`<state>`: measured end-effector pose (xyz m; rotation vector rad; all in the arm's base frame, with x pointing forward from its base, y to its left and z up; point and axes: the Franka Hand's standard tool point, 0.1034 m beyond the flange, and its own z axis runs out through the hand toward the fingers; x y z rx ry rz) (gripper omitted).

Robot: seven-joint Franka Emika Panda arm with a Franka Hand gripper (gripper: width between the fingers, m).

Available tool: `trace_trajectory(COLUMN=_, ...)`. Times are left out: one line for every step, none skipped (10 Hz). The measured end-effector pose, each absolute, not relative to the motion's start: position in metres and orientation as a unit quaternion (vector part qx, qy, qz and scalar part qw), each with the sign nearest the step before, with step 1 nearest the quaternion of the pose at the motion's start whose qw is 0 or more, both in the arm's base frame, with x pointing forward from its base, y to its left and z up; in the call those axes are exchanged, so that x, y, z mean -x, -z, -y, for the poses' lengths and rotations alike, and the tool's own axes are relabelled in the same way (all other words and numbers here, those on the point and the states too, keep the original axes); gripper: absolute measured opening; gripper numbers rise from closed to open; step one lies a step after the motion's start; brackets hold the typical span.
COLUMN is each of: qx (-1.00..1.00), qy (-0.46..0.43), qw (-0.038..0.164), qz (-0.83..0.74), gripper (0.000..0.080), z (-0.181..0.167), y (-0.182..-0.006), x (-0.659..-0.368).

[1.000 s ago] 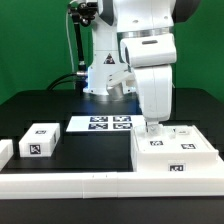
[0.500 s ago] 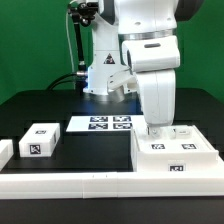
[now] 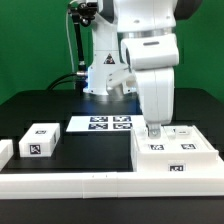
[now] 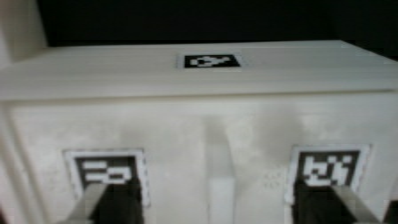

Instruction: Assemble cabinet

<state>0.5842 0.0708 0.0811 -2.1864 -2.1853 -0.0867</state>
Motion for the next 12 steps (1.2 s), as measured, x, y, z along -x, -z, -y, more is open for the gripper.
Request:
trace_trajectory(qx=0.710, qy=0.027, qw=0.020, qz=0.703, gripper=0.0584, z=-0.071, y=-0.088, x=-0.577)
trace_trajectory(qx=0.713, qy=0.032, qw=0.016, qz=0.701, gripper=0.0632, z=-0.071, y=-0.089, x=-0.572)
trace_trajectory(qx=0.713, qy=0.030, qw=0.017, qz=0.701, gripper=0.0632, z=-0.071, y=-0.088, x=-0.571)
trace_trajectory(qx=0.713, qy=0.030, qw=0.017, qz=0.700, gripper=0.0644, z=-0.071, y=-0.087, x=-0.571)
trace_trajectory(qx=0.713, qy=0.030, qw=0.017, qz=0.700, gripper=0.0648, z=-0.071, y=-0.087, x=-0.570)
trace_trajectory(qx=0.713, qy=0.030, qw=0.018, qz=0.700, gripper=0.0648, z=-0.071, y=-0.087, x=-0.570)
trace_trajectory(qx=0.716, qy=0.030, qw=0.018, qz=0.698, gripper=0.0649, z=-0.071, y=-0.086, x=-0.569)
trace_trajectory(qx=0.740, qy=0.038, qw=0.011, qz=0.672, gripper=0.0649, z=-0.076, y=-0.087, x=-0.561)
trace_trajectory(qx=0.756, qy=0.039, qw=0.009, qz=0.654, gripper=0.0649, z=-0.082, y=-0.089, x=-0.542)
trace_trajectory(qx=0.769, qy=0.041, qw=0.006, qz=0.638, gripper=0.0649, z=-0.090, y=-0.093, x=-0.528)
trace_trajectory(qx=0.787, qy=0.045, qw=0.003, qz=0.616, gripper=0.0649, z=-0.100, y=-0.099, x=-0.524)
trace_trajectory(qx=0.802, qy=0.053, qw=0.002, qz=0.595, gripper=0.0649, z=-0.105, y=-0.098, x=-0.523)
